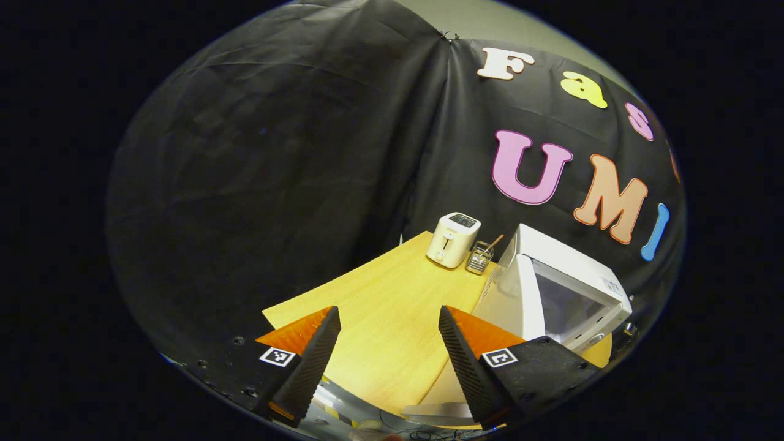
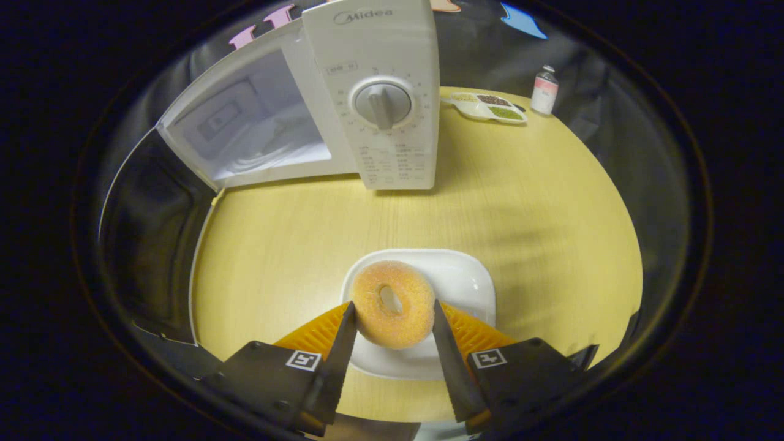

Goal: Open the microwave oven with the left hand, put the food in, and close the microwave oven.

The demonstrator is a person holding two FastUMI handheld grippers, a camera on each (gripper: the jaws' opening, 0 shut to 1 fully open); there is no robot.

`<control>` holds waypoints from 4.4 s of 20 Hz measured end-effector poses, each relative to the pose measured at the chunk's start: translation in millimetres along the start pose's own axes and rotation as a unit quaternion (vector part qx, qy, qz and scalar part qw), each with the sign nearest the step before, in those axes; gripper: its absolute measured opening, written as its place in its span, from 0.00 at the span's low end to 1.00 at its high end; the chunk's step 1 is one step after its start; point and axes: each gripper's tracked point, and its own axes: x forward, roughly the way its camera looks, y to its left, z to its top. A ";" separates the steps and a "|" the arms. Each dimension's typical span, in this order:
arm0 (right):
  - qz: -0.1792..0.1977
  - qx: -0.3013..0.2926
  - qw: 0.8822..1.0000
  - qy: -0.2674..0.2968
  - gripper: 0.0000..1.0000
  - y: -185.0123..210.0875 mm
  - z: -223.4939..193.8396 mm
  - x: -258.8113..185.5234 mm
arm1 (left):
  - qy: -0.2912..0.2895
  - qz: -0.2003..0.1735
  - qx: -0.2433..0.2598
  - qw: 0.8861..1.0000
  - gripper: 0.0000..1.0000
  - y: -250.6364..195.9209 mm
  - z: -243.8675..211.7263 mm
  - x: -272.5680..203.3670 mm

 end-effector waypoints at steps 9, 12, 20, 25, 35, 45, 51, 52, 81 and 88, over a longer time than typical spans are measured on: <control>0.082 0.093 0.991 -0.040 0.69 97.3 9.3 -27.2 | 0.013 -0.045 0.027 0.999 0.95 -15.4 -1.5 19.2; 0.128 0.139 0.980 -0.056 0.73 142.0 22.5 -28.0 | 0.019 -0.060 0.025 0.998 0.95 -14.8 -5.6 25.4; 0.140 0.176 0.968 -0.109 0.73 208.2 76.6 -2.7 | 0.019 -0.088 0.070 0.993 0.95 -5.4 -2.5 41.4; 0.118 0.186 0.959 -0.177 0.73 221.5 125.3 17.9 | 0.042 -0.115 0.070 0.990 0.95 -14.2 -15.6 49.5; 0.052 0.256 0.924 -0.278 0.72 212.1 199.9 64.0 | 0.072 -0.092 0.098 0.988 0.95 -5.3 -16.0 56.9; 0.032 0.259 0.921 -0.288 0.73 198.3 212.8 79.0 | 0.077 -0.119 0.087 0.986 0.95 -33.4 -18.0 56.7; 0.042 0.237 0.934 -0.264 0.90 201.3 194.4 59.2 | 0.079 -0.116 0.095 0.986 0.93 -31.2 -15.8 61.3; 0.047 0.229 0.936 -0.263 0.91 201.4 190.5 50.3 | 0.079 -0.117 0.096 0.985 0.94 -32.3 -15.5 60.3; -0.042 0.063 0.934 -0.350 0.91 18.7 172.4 -202.3 | 0.128 -0.165 0.123 0.970 0.01 -82.9 -60.6 11.1; -0.032 0.056 0.941 -0.331 0.92 -15.0 146.1 -211.3 | 0.110 -0.162 0.143 0.970 0.01 -116.2 -61.3 -6.1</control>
